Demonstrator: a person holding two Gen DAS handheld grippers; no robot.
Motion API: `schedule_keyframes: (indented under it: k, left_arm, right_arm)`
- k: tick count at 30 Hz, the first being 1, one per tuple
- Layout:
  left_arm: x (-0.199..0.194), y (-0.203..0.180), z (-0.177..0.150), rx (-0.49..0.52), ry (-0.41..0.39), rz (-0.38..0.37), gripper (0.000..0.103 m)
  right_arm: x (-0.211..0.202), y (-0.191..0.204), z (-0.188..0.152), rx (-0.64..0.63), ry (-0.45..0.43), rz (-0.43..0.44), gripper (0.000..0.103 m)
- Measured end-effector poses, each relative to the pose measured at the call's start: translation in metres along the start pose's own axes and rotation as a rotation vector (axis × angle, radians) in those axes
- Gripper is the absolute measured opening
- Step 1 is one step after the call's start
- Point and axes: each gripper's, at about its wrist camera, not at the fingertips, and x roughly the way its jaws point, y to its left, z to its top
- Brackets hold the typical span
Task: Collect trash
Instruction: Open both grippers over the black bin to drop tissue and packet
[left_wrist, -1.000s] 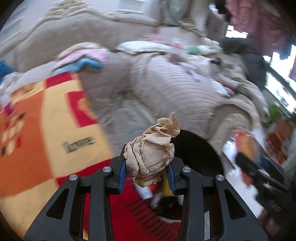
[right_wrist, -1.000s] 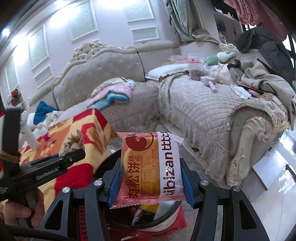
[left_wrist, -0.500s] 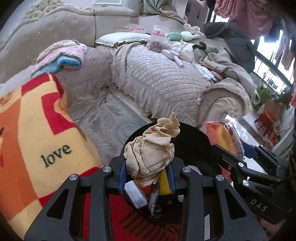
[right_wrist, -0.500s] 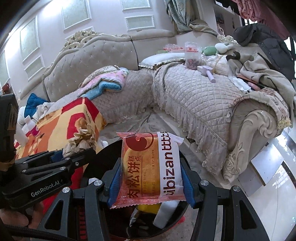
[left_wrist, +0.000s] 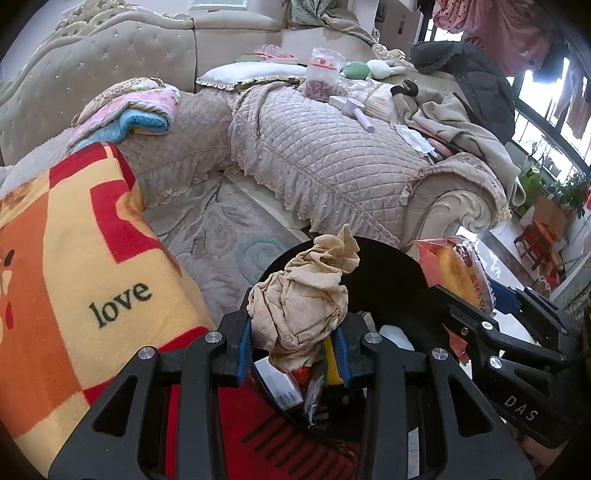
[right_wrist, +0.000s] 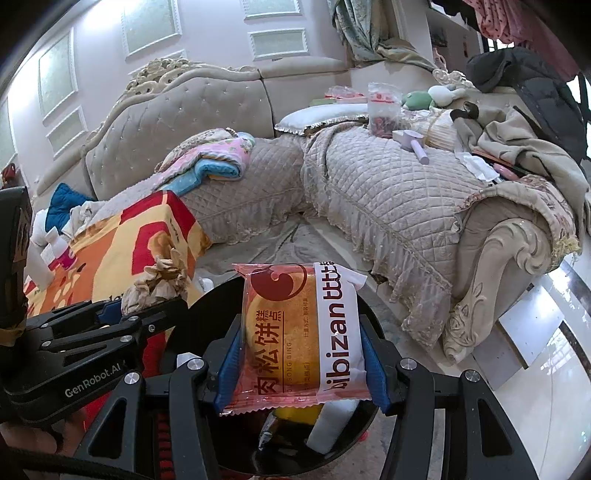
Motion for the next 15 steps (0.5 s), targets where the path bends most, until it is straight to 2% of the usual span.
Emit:
schedule_keyframes:
  k: [8, 10, 11, 12, 15]
  left_arm:
    - [0.0007, -0.0004, -0.0004, 0.006, 0.003, 0.009, 0.035]
    - [0.0009, -0.0017, -0.0005, 0.009, 0.005, 0.018, 0.041]
    - [0.0011, -0.0016, -0.0007, 0.008, 0.007, 0.017, 0.045]
    - [0.0005, -0.0021, -0.0011, 0.007, 0.006, 0.015, 0.05]
    - [-0.0007, -0.004, -0.0018, 0.016, 0.001, 0.024, 0.051]
  right_arm:
    - [-0.0002, 0.0008, -0.0005, -0.001, 0.001, 0.001, 0.055]
    - [0.0, 0.0011, 0.0002, 0.002, 0.003, 0.008, 0.055]
    - [-0.0011, 0.0013, 0.0012, 0.003, -0.007, 0.012, 0.057]
    - [-0.003, 0.0015, 0.0018, 0.005, -0.02, 0.021, 0.064]
    - [-0.0088, 0.0014, 0.0036, 0.008, -0.05, 0.024, 0.069]
